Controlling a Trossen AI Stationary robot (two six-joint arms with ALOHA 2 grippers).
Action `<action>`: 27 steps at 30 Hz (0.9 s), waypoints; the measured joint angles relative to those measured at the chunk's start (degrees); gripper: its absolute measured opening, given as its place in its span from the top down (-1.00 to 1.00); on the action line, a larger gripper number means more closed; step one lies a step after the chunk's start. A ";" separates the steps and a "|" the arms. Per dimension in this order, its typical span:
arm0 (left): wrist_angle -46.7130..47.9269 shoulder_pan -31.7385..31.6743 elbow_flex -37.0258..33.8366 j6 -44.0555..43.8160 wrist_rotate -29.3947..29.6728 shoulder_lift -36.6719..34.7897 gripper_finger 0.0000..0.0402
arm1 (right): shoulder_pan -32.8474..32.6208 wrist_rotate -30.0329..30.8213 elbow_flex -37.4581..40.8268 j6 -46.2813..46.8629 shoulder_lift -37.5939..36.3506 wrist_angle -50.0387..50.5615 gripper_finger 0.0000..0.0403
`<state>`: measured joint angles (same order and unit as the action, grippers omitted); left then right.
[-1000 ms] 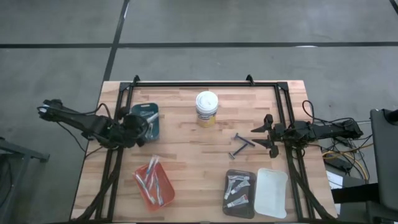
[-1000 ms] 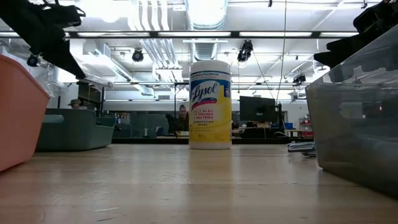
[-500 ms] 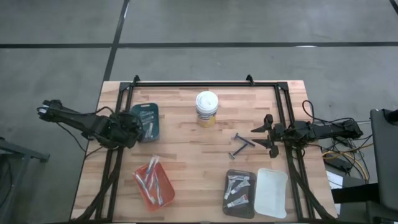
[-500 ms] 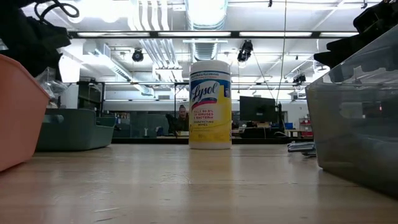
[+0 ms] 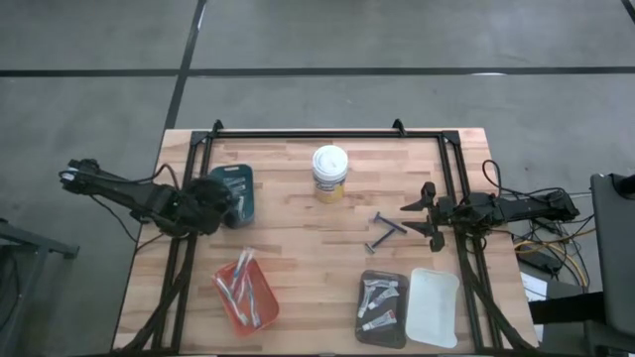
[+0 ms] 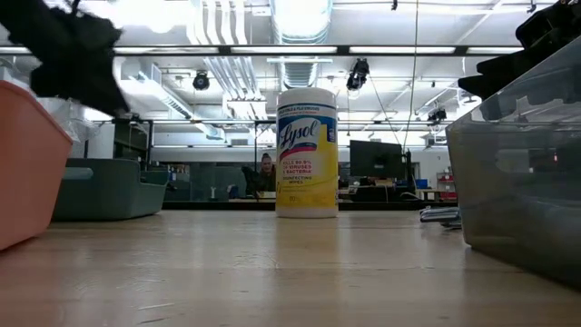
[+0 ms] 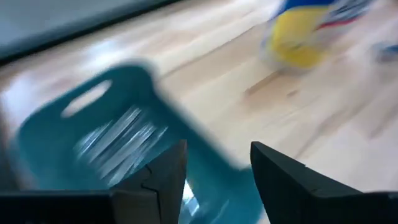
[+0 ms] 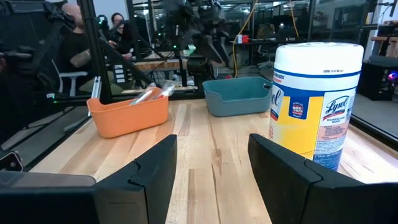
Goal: Pick & Place Travel size toiletries
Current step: Put the blue razor into the white bin
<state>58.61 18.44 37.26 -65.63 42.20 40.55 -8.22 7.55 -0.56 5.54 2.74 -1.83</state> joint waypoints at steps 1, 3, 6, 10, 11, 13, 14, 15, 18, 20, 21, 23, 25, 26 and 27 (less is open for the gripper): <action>-3.39 0.00 0.00 3.21 0.71 0.19 0.10 | 0.01 0.01 0.00 0.00 0.00 0.01 0.03; -10.83 0.00 0.00 10.29 1.41 0.61 0.10 | 0.00 0.00 0.00 0.00 0.00 0.00 0.03; -21.49 0.00 0.00 19.61 1.43 1.85 0.10 | 0.00 0.00 0.00 0.00 -0.02 0.00 0.03; -34.04 0.00 0.01 28.40 0.98 5.09 0.10 | 0.01 0.00 0.00 0.00 0.00 0.02 0.03; -36.55 0.00 0.00 30.39 0.59 6.19 0.10 | 0.00 0.00 0.00 0.00 -0.02 0.00 0.03; -41.00 0.00 0.00 33.95 -0.54 8.70 0.10 | 0.01 0.00 0.00 0.00 0.00 0.01 0.03; -42.99 0.00 0.00 35.39 -1.27 10.08 0.10 | 0.01 0.01 0.00 0.00 -0.02 0.01 0.03; -44.69 0.00 0.00 36.66 -1.69 11.51 0.10 | -0.01 0.01 0.00 0.01 -0.02 0.01 0.03; -47.69 0.00 0.42 39.55 -3.82 15.57 0.10 | 0.01 0.02 0.00 0.00 -0.02 0.02 0.03; -47.75 0.00 1.40 41.33 -5.83 17.97 0.10 | -0.01 0.00 0.00 0.01 -0.02 0.01 0.03; -47.87 0.01 1.82 42.56 -7.02 18.84 0.10 | 0.01 0.00 0.00 0.00 -0.02 0.02 0.03; -48.79 0.02 2.34 46.41 -10.08 20.06 0.10 | 0.01 0.00 0.00 0.01 -0.02 0.02 0.03; -52.78 0.02 1.96 51.88 -14.57 20.60 0.10 | 0.00 0.00 0.00 0.00 -0.02 0.02 0.03; -55.90 0.02 1.44 54.63 -16.73 20.61 0.10 | -0.01 0.00 0.00 0.00 -0.02 0.02 0.03; -59.46 0.04 0.68 57.00 -18.50 20.51 0.10 | -0.01 0.00 0.00 0.00 -0.02 0.02 0.03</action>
<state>-0.85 18.47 37.94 -8.63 23.70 61.06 -8.23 7.55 -0.56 5.54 2.72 -1.80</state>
